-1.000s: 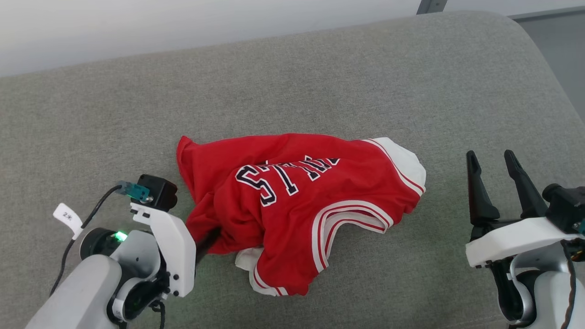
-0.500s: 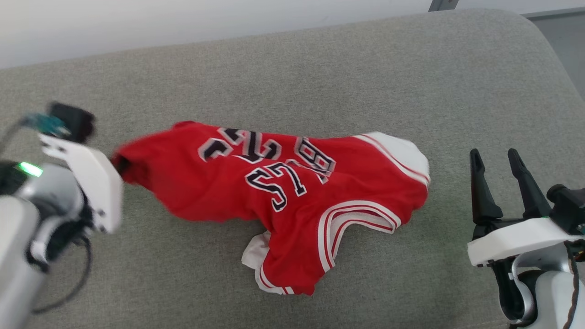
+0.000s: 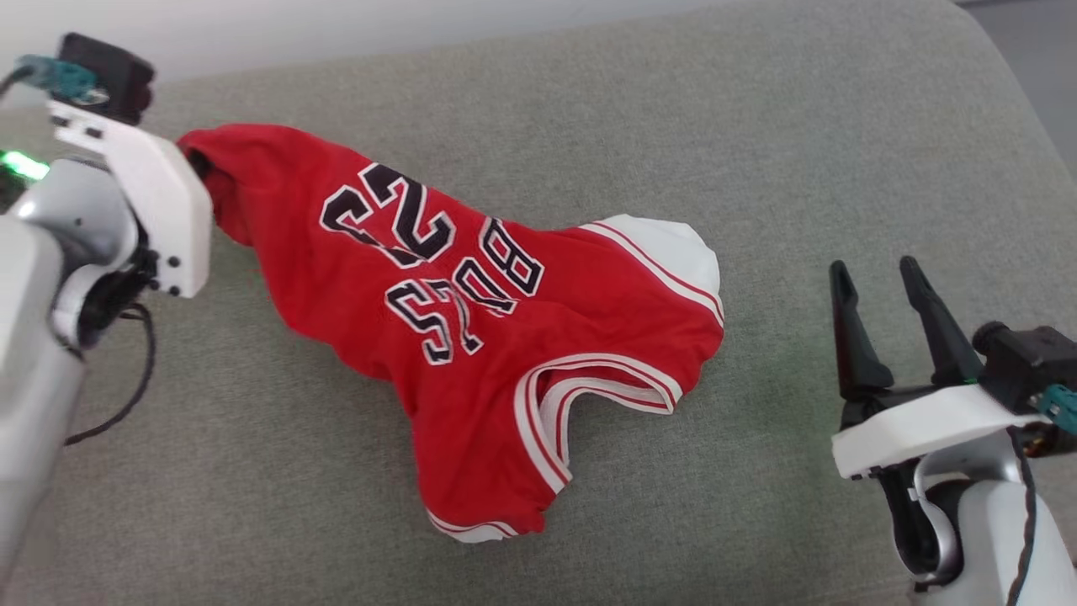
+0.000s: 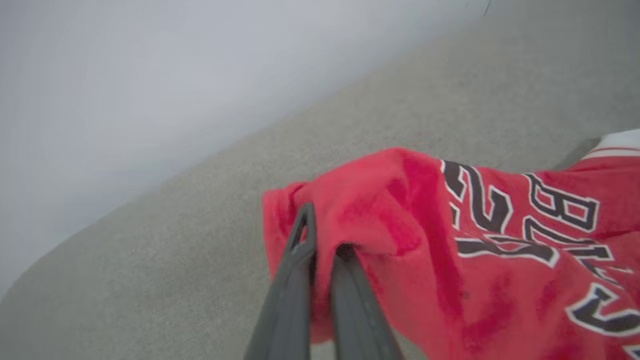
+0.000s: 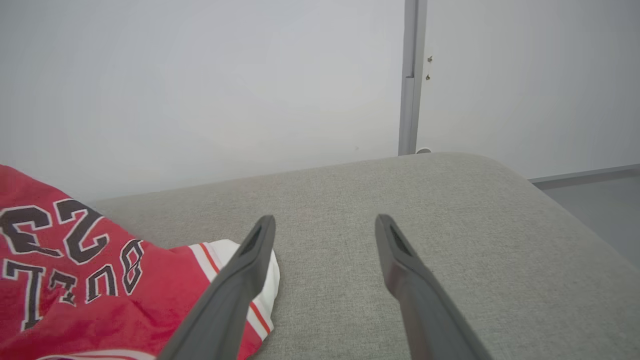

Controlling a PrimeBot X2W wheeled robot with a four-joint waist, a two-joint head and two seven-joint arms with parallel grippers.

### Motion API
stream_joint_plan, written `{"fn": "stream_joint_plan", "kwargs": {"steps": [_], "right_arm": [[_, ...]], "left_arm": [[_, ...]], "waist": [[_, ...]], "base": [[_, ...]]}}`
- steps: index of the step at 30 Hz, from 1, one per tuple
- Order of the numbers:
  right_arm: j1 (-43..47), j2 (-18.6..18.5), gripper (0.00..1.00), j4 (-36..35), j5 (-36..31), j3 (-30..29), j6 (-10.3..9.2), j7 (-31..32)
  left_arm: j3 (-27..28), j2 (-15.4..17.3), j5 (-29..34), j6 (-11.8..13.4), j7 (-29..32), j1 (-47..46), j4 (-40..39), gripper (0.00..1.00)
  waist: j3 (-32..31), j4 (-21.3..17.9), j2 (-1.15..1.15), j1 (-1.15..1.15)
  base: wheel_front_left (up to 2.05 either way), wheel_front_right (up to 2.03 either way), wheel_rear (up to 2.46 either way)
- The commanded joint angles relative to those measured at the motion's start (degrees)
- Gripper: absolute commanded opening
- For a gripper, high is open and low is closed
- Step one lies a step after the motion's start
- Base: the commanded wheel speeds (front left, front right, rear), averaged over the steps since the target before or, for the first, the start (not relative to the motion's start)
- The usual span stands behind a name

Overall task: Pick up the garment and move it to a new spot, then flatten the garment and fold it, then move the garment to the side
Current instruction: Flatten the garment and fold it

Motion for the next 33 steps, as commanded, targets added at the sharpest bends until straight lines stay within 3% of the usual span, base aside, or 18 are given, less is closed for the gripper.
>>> {"fn": "stream_joint_plan", "kwargs": {"steps": [1,6,7,8,14,22,26,33], "right_arm": [[-0.7,0.0,1.00,0.3,0.2,0.5,-0.03,-0.4],[-2.0,0.1,1.00,1.1,0.7,1.8,-0.02,-0.8],[-2.6,0.0,1.00,1.8,0.9,2.2,-0.03,-1.0],[-2.8,0.0,1.00,2.1,0.9,2.4,-0.03,-1.1],[-3.5,0.1,1.00,2.9,0.5,1.8,-0.03,-1.7],[-1.8,0.0,1.00,1.4,-0.9,-1.8,-0.03,-1.5],[-1.4,0.0,1.00,0.5,-1.3,-3.3,-0.03,-0.9],[-1.4,0.0,1.00,-0.4,-1.3,-4.2,-0.03,-0.1]], "left_arm": [[-1.3,-1.0,0.0,-0.5,0.2,-1.2,2.0,0.00],[-4.9,-3.3,-0.6,-1.2,0.2,-3.2,8.1,0.00],[-6.7,-4.3,-1.4,-1.4,0.3,-3.8,10.8,0.80],[-7.6,-4.7,-1.8,-1.3,0.6,-4.2,11.6,1.00],[-9.4,-4.7,-7.6,-1.4,2.8,-5.7,13.9,1.00],[-9.2,-4.7,-12.2,-0.7,7.3,-4.8,8.8,1.00],[-9.6,-4.8,-13.4,1.4,10.4,-2.5,2.8,1.00],[-9.9,-4.3,-17.5,7.2,17.4,3.8,-11.3,1.00]], "waist": [[0.8,-0.7,0.00,0.00],[2.0,-1.3,0.00,0.00],[2.3,-1.3,0.00,0.00],[2.4,-1.3,0.00,0.00],[1.7,0.0,0.00,0.00],[-0.9,3.7,0.00,0.00],[-2.1,5.1,0.00,0.00],[-3.3,5.8,0.00,0.00]], "base": [[0.00,0.00,0.00],[0.00,0.00,0.00],[0.00,0.00,0.00],[0.00,0.00,0.00],[0.00,0.00,0.00],[0.00,0.00,0.00],[0.00,0.00,0.00],[0.00,0.00,0.00]]}}
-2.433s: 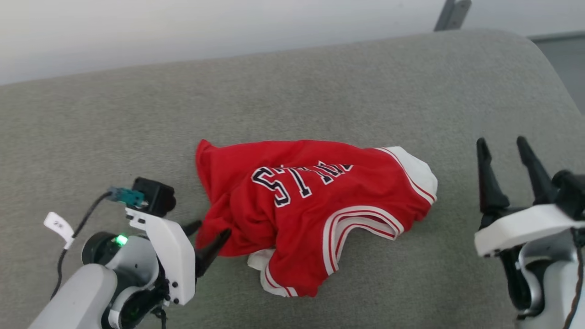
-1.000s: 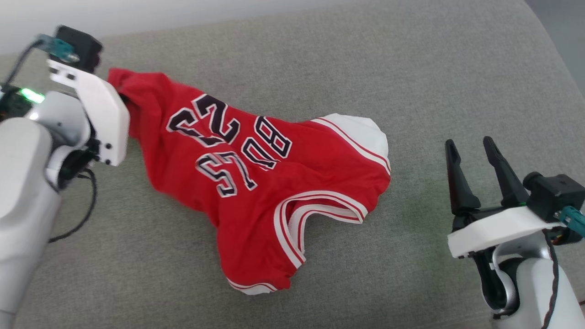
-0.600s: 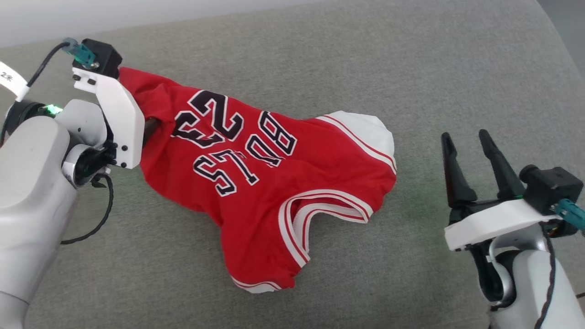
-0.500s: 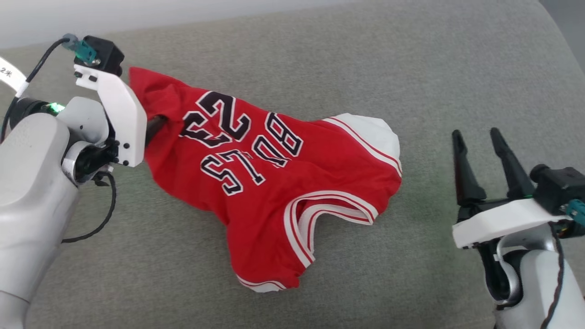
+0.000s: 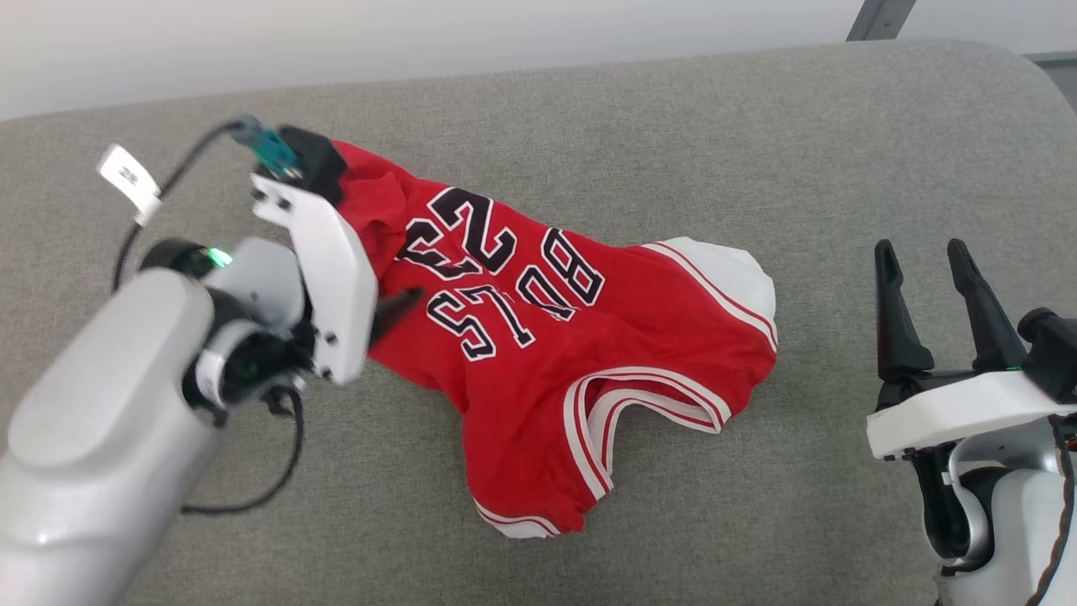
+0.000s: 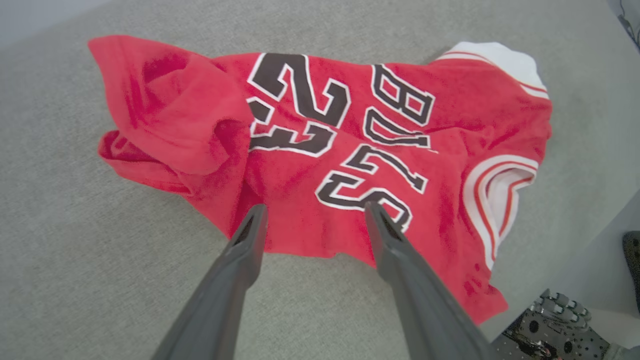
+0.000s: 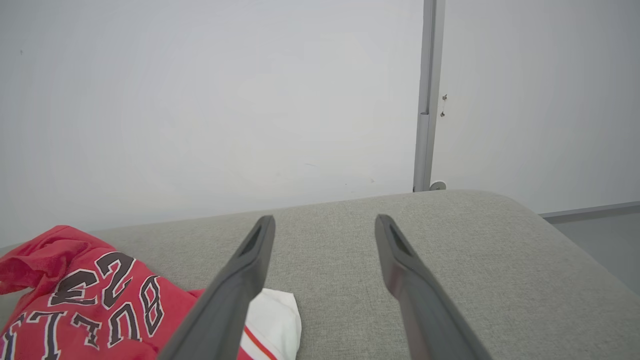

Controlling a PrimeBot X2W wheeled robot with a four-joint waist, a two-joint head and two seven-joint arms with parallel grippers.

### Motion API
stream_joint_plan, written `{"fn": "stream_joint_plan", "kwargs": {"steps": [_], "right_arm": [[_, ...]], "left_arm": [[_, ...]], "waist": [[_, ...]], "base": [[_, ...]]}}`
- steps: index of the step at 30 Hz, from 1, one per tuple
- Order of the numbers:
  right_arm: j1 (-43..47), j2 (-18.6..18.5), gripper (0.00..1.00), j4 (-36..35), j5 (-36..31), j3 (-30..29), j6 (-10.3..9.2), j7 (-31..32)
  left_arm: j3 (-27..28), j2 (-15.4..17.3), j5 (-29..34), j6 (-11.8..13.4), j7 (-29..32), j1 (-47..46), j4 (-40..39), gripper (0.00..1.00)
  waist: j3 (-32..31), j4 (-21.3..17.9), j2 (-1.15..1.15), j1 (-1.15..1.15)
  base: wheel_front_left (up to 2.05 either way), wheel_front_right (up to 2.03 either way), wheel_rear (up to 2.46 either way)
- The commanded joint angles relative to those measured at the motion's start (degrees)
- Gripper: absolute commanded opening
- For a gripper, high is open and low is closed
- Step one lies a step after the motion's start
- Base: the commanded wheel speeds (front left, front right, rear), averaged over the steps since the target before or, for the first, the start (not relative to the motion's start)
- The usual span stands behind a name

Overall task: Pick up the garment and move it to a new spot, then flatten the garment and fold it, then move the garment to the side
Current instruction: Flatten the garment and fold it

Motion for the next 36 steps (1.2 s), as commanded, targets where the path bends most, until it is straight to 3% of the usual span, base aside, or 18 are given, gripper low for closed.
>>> {"fn": "stream_joint_plan", "kwargs": {"steps": [1,6,11,17,23,24,25,30,36], "right_arm": [[0.0,0.0,1.00,-0.4,0.0,-0.1,-0.04,0.2],[-0.2,0.0,1.00,-0.7,0.3,-0.4,-0.04,0.4],[-0.4,0.0,1.00,-1.3,0.6,-0.6,-0.04,0.3],[-1.0,0.0,1.00,-1.1,0.9,-0.3,-0.04,0.3],[-1.6,0.0,1.00,-0.5,1.1,0.1,-0.03,-0.1],[-1.7,0.0,1.00,-0.4,1.0,0.1,-0.03,-0.2],[-1.7,0.0,1.00,-0.3,0.9,0.1,-0.04,-0.3],[-1.4,0.0,1.00,0.3,0.7,-0.1,-0.04,-0.5],[0.0,0.0,1.00,0.1,0.1,-0.7,-0.04,-0.1]], "left_arm": [[-0.2,0.4,-0.5,1.4,1.2,1.7,-3.5,1.00],[-1.2,1.6,-2.6,5.4,5.4,6.5,-12.6,1.00],[-2.3,2.6,-3.1,7.9,6.0,11.2,-18.0,1.00],[-3.8,2.6,-2.0,8.5,4.8,14.5,-18.0,1.00],[-5.5,1.8,1.0,6.1,0.7,15.0,-11.1,1.00],[-5.2,1.3,0.9,5.9,-0.4,14.9,-9.6,0.25],[-5.4,1.1,0.8,5.0,-0.8,14.9,-7.9,0.00],[-5.0,1.5,0.7,2.5,-2.9,14.1,-2.5,0.00],[-2.0,5.1,0.1,2.0,-3.6,11.7,-3.0,0.00]], "waist": [[-0.1,0.0,0.00,0.00],[-0.2,-0.4,0.00,0.00],[0.8,-1.7,0.00,0.00],[2.5,-3.3,0.00,0.00],[4.0,-4.7,0.00,0.00],[4.1,-4.8,0.00,0.00],[4.1,-4.8,0.00,0.00],[3.7,-4.7,0.00,0.00],[2.2,-3.5,0.00,0.00]], "base": [[0.00,0.00,0.00],[0.00,0.00,0.00],[0.00,0.00,0.00],[0.00,0.00,0.00],[0.00,0.00,0.00],[0.00,0.00,0.00],[0.00,0.00,0.00],[0.00,0.00,0.00],[0.00,0.00,0.00]]}}
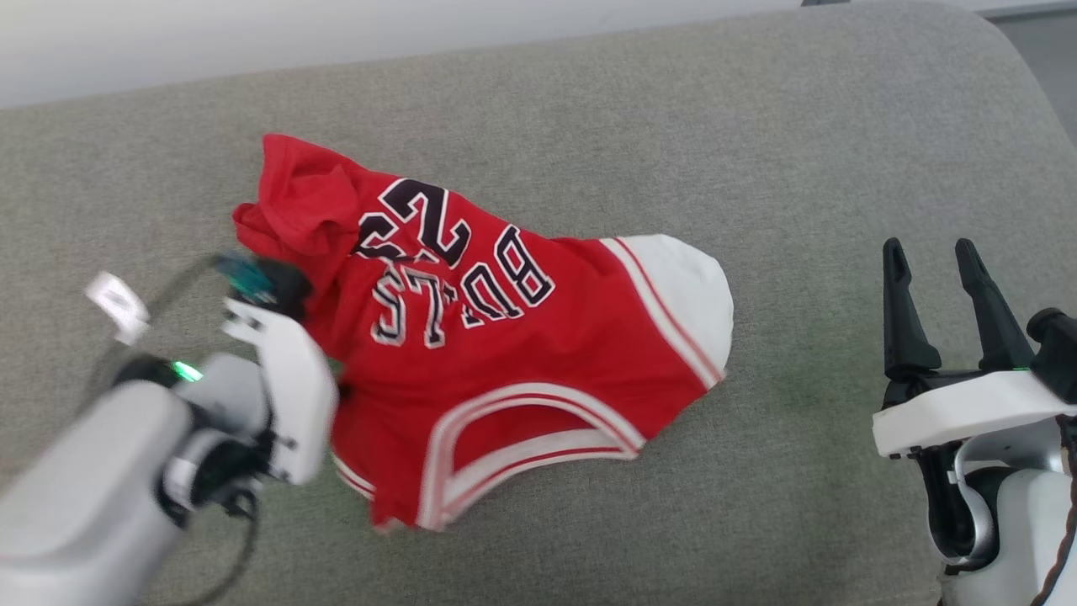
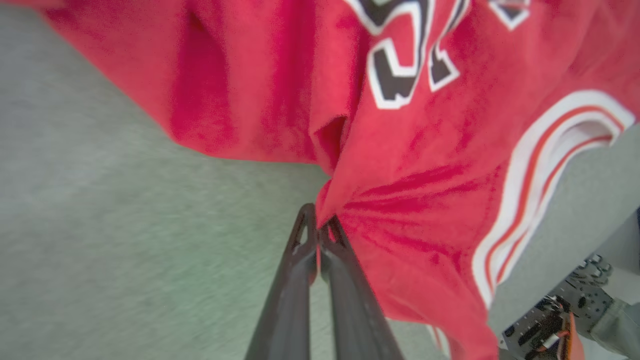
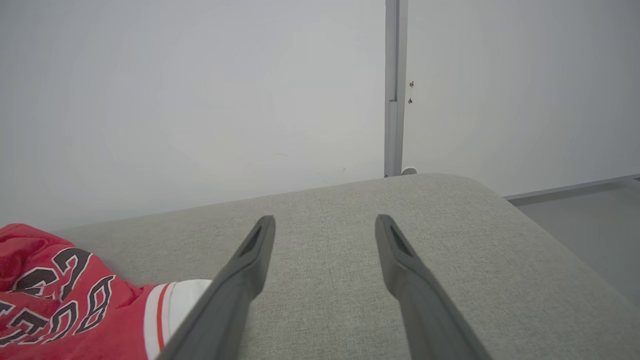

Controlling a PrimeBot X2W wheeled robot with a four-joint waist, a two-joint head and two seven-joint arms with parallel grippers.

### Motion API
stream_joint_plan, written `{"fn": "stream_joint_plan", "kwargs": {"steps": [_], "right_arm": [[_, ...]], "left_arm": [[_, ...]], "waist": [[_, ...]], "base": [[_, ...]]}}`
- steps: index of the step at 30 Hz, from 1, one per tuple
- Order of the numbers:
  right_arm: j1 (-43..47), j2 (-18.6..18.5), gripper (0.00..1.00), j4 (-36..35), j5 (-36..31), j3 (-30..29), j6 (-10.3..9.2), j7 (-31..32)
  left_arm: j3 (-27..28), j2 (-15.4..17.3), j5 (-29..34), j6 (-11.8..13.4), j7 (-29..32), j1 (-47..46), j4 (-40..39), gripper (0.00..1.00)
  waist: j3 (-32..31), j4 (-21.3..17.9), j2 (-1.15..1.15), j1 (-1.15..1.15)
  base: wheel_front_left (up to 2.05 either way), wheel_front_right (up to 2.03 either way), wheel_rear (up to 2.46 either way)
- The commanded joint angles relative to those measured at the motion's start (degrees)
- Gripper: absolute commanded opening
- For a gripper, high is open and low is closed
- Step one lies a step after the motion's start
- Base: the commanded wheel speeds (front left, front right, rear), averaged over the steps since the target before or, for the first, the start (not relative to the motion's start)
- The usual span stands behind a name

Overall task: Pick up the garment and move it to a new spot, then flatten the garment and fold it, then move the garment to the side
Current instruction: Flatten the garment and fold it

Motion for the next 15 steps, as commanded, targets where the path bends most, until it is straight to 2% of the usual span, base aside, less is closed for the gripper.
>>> {"fn": "stream_joint_plan", "kwargs": {"steps": [1,10,15], "right_arm": [[0.2,0.0,1.00,-0.1,-0.4,0.1,-0.03,0.1],[0.7,0.0,1.00,-0.5,-0.5,0.5,-0.04,0.9],[0.5,0.0,1.00,-0.8,-0.4,0.8,-0.04,0.9]], "left_arm": [[1.0,1.3,0.2,0.1,-0.5,-1.2,-0.4,0.00],[5.6,9.0,1.2,1.9,-0.8,-4.6,0.7,0.00],[5.7,7.6,0.5,0.1,-0.4,-7.1,0.8,0.00]], "waist": [[-0.4,0.4,0.00,0.00],[-1.4,1.6,0.00,0.00],[-1.3,1.7,0.00,0.00]], "base": [[0.00,0.00,0.00],[0.00,0.00,0.00],[0.00,0.00,0.00]]}}
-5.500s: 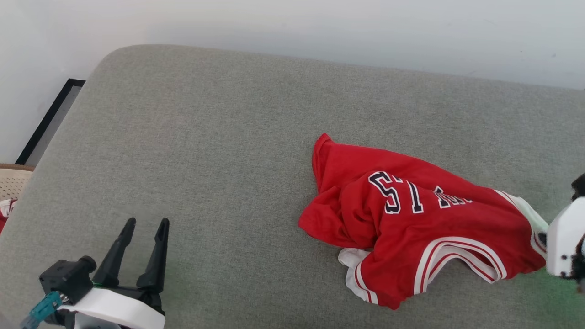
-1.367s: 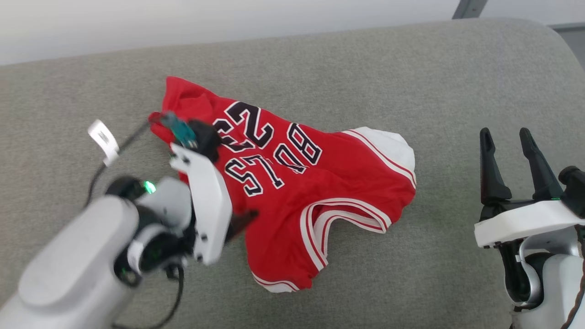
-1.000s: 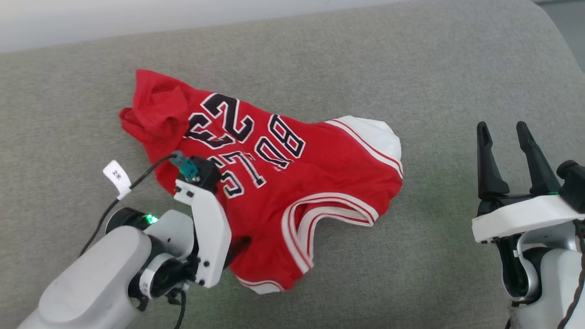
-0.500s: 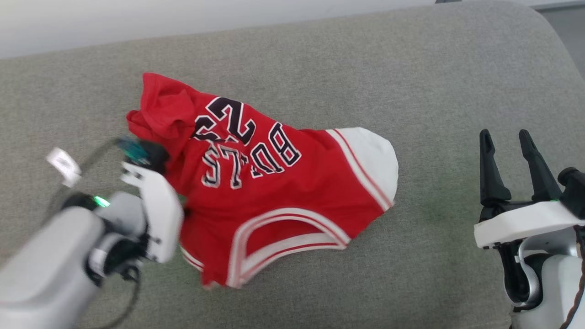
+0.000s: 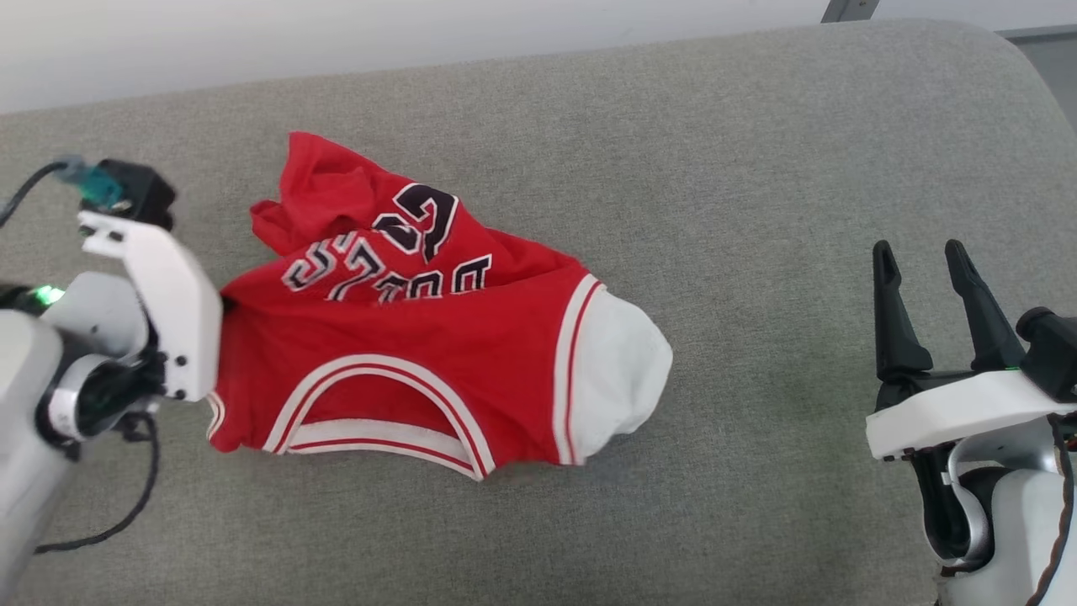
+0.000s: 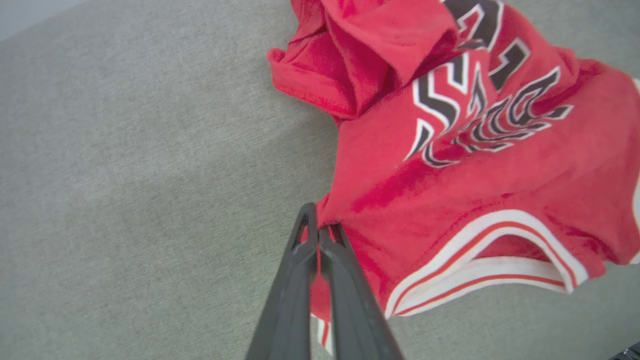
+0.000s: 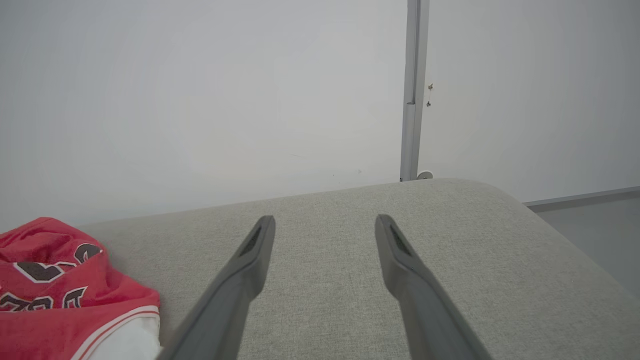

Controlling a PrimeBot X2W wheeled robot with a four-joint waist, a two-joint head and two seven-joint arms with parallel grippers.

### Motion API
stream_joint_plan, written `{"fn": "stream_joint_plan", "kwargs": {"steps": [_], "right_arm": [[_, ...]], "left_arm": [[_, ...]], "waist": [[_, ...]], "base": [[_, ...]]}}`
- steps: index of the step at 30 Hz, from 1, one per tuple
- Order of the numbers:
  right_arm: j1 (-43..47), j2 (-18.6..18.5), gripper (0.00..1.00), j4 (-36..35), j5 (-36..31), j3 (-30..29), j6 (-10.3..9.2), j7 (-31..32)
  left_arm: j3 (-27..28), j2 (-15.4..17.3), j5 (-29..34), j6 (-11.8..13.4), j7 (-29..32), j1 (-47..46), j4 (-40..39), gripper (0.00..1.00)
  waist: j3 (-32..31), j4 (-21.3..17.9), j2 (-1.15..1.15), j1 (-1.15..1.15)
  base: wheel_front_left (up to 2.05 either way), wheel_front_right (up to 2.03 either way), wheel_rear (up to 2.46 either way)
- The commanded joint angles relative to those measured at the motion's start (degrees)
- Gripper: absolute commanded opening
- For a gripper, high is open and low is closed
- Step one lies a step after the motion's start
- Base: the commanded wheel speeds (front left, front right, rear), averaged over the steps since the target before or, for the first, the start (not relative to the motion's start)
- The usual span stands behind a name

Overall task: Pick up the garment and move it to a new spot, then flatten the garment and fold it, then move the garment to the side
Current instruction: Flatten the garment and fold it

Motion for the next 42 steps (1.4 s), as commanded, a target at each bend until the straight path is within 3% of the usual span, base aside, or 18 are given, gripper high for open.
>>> {"fn": "stream_joint_plan", "kwargs": {"steps": [1,13,21,22,23,24,25,31,42], "right_arm": [[0.1,0.0,1.00,-0.3,-0.1,0.1,-0.03,0.0],[-1.0,0.0,1.00,0.0,0.5,0.8,-0.03,-0.4],[-2.4,0.0,1.00,1.4,1.4,1.8,-0.04,-1.5],[-2.5,0.0,1.00,1.5,1.5,1.9,-0.04,-1.7],[-2.6,0.0,1.00,1.8,1.5,2.0,-0.04,-1.7],[-2.8,0.0,1.00,1.9,1.5,2.2,-0.03,-1.8],[-2.9,0.0,1.00,2.0,1.4,2.4,-0.04,-1.9],[-2.9,0.0,1.00,2.5,0.8,2.0,-0.04,-2.1],[-1.4,0.0,1.00,1.7,0.1,1.0,-0.04,-1.4]], "left_arm": [[-0.5,-0.8,0.6,-0.4,0.6,-1.6,-0.9,0.00],[-6.7,-9.6,-2.2,0.8,9.6,-3.0,-12.0,0.00],[-12.3,-12.8,-2.0,-1.1,10.9,0.6,-11.2,0.00],[-12.4,-13.1,-1.8,-1.3,10.6,0.7,-10.8,0.29],[-12.4,-13.3,-1.9,-1.4,10.3,0.8,-10.4,0.49],[-12.2,-13.2,-1.9,-1.6,9.9,0.5,-10.0,0.93],[-11.7,-13.1,-1.8,-1.8,9.6,-0.1,-9.8,1.00],[-8.4,-11.7,-4.3,-0.2,10.0,-2.0,-9.8,1.00],[-8.2,-6.0,-5.6,5.5,18.7,-1.4,-11.8,1.00]], "waist": [[0.0,0.0,0.00,0.00],[0.9,-1.0,0.00,0.00],[1.9,-1.6,0.00,0.00],[2.0,-1.6,0.00,0.00],[2.0,-1.6,0.00,0.00],[2.0,-1.6,0.00,0.00],[2.0,-1.6,0.00,0.00],[0.5,-1.0,0.00,0.00],[-2.5,0.2,0.00,0.00]], "base": [[0.00,0.00,0.00],[0.00,0.00,0.00],[0.00,0.00,0.00],[0.00,0.00,0.00],[0.00,0.00,0.00],[0.00,0.00,0.00],[0.00,0.00,0.00],[0.00,0.00,0.00],[0.00,0.00,0.00]]}}
